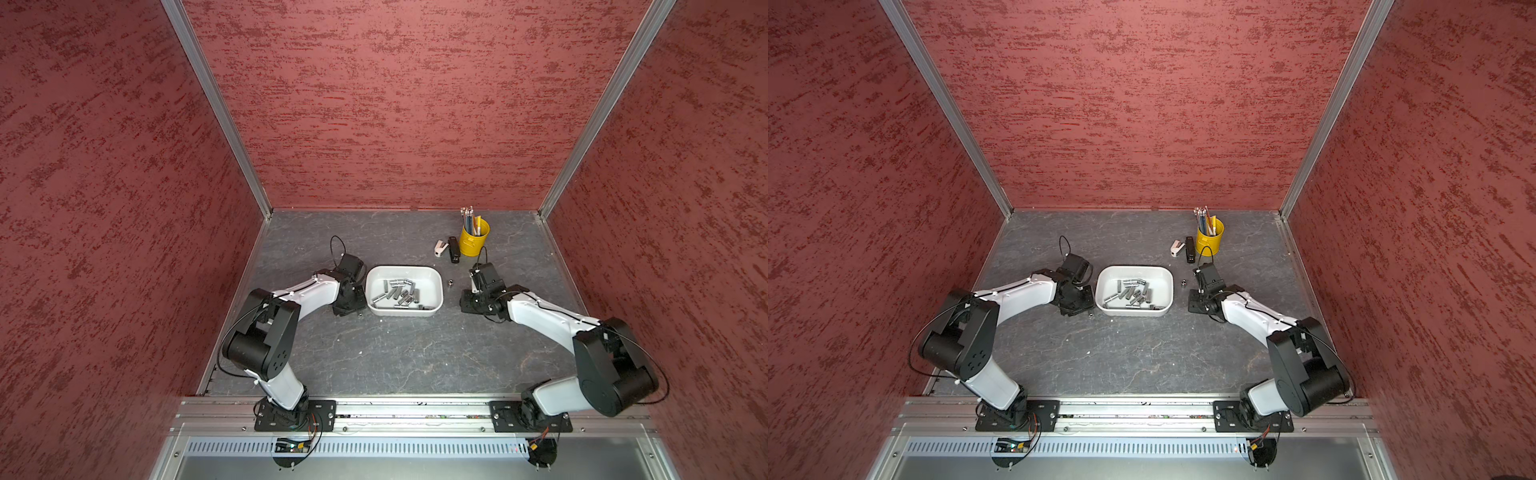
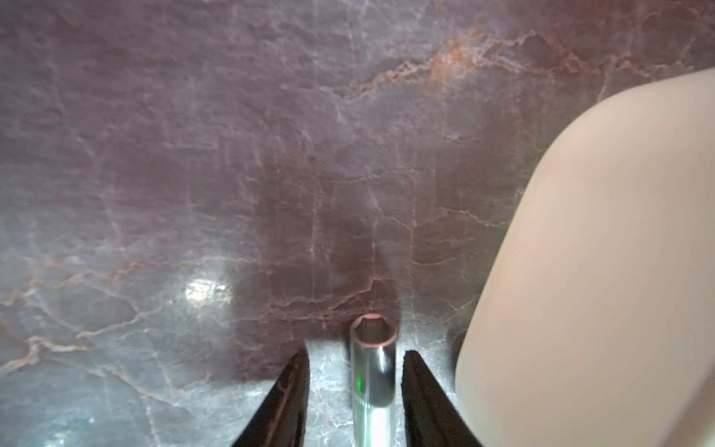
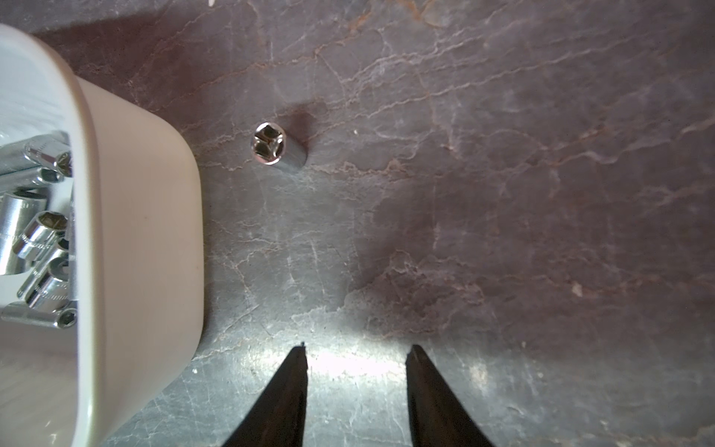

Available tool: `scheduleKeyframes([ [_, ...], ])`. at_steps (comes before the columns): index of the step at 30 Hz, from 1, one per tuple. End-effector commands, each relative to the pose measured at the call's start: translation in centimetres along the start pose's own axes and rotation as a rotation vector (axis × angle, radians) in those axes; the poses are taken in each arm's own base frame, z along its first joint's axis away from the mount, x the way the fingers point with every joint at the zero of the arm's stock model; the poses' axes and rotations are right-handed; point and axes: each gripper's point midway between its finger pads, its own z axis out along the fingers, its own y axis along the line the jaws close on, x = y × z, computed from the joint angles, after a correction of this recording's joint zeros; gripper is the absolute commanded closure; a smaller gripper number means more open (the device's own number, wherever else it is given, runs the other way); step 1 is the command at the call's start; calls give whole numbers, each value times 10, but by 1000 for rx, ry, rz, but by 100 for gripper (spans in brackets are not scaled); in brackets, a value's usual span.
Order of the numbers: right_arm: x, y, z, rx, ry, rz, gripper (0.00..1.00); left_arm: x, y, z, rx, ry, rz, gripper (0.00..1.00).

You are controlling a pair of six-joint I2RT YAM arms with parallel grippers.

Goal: Take out the socket from the storage box
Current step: Place the socket head at the center of the board, then pick up the socket head from the storage box.

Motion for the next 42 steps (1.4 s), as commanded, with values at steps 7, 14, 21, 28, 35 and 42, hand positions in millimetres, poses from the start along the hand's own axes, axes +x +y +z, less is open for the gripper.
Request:
scheduleKeyframes([
  [7, -12, 4, -17, -9, -47, -5, 55, -6, -2, -32, 11, -44, 28, 51],
  [14, -25, 35, -61, -126, -27, 10, 55, -7, 2, -95, 45, -127, 57, 48],
  [21, -35, 100, -83, -176, 68, -61, 55, 4, 26, -140, 54, -192, 90, 47],
  [28, -36, 152, -54, -113, 163, -132, 56, 12, 31, -152, 104, -225, 100, 47],
  [35, -36, 160, -8, -26, 206, -148, 59, 9, 34, -150, 78, -235, 119, 47],
  [42, -23, 154, 28, 34, 249, -148, 62, 7, 36, -149, 82, -230, 105, 47],
])
